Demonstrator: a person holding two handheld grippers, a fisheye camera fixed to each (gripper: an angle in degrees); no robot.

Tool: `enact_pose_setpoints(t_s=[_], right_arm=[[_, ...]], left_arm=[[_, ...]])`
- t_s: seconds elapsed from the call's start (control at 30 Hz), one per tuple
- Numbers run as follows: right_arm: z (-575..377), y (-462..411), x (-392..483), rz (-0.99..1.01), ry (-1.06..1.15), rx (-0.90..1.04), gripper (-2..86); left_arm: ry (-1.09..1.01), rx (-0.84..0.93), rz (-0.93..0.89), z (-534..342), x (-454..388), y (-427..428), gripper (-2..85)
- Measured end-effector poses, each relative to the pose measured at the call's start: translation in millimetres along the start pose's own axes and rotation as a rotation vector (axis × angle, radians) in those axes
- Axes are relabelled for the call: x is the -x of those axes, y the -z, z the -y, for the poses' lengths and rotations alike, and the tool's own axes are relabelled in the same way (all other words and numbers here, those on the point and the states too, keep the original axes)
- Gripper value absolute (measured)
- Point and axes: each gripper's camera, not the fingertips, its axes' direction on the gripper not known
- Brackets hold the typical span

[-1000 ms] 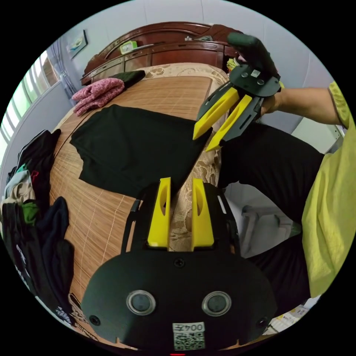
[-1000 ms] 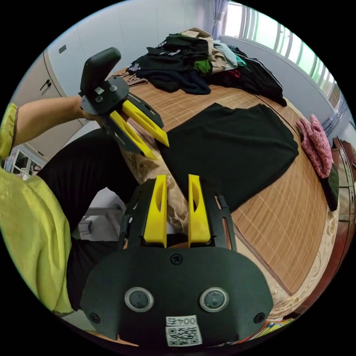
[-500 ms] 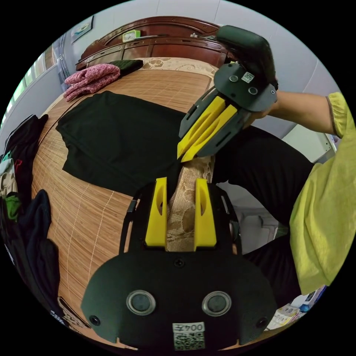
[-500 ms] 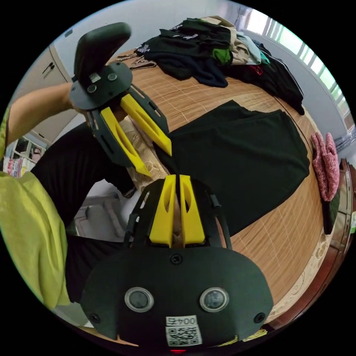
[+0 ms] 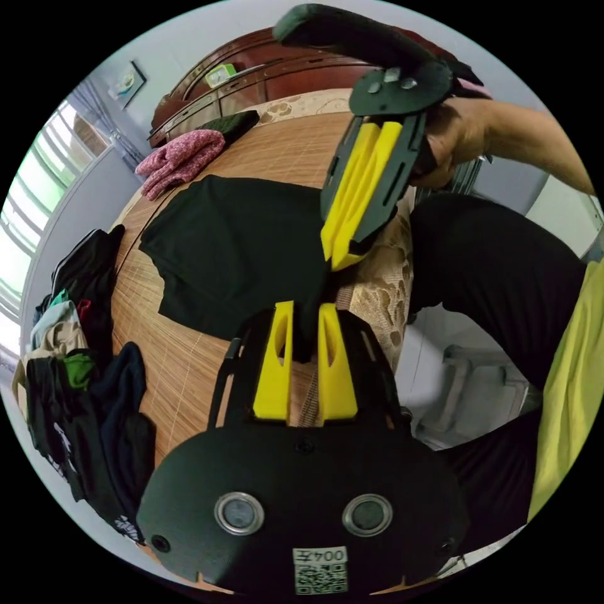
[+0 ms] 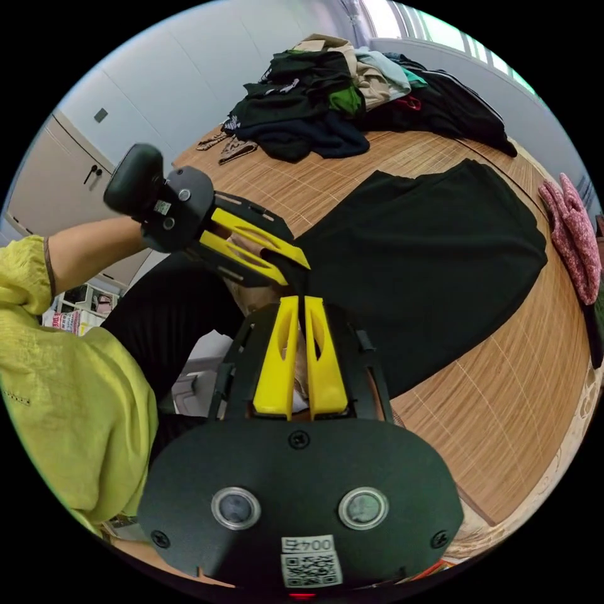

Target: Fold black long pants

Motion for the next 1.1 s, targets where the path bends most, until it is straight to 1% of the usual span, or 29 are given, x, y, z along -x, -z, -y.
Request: enact_pose_setpoints(t_s=[0.1, 0.13, 0.2, 0.27, 0.43, 0.57, 0.6, 0.73, 0.9, 0.97, 1.1], right_arm=[[-8, 4, 21, -0.107, -0.008, -0.052, 8.7], [-13, 2, 33, -0.178, -0.011, -0.057, 13.3], [-21, -7, 51, -0.294, -0.001, -0.035, 15.7], [-29, -22, 74, -0.431, 0.011, -0.036, 16.2], [-20, -51, 96, -0.662, 0.014, 0.011, 15.9], [-14, -65, 103, -0.771, 0.079, 0.068, 13.0], [-14, -64, 104, -0.774, 0.087, 0.068, 12.2], [-14, -51, 113, -0.775, 0.152, 0.014, 3.3], [-7, -21, 121, -0.647, 0.1, -0.01, 1.9], [-7, 1, 133, -0.577, 0.084, -0.029, 1.9], [-14, 29, 169, -0.505, 0.116, -0.017, 2.4]], left_arm=[[0.061, -0.014, -0.067, 4, 19, 4, 3.4], [0.078, -0.015, -0.095, 6, 26, 5, 3.1], [0.098, -0.012, -0.128, 10, 35, 6, 2.8], [0.109, -0.014, -0.148, 14, 42, 8, 2.7], [0.117, -0.005, -0.187, 30, 62, 12, 2.5], [0.115, 0.003, -0.208, 38, 74, 12, 2.6], [0.119, 0.003, -0.215, 39, 79, 12, 2.6], [0.131, 0.0, -0.227, 41, 90, 8, 2.6], [0.141, -0.022, -0.203, 40, 94, 13, 2.6], [0.147, -0.048, -0.212, 37, 94, 22, 2.7], [0.155, -0.083, -0.262, 26, 82, 48, 2.7]])
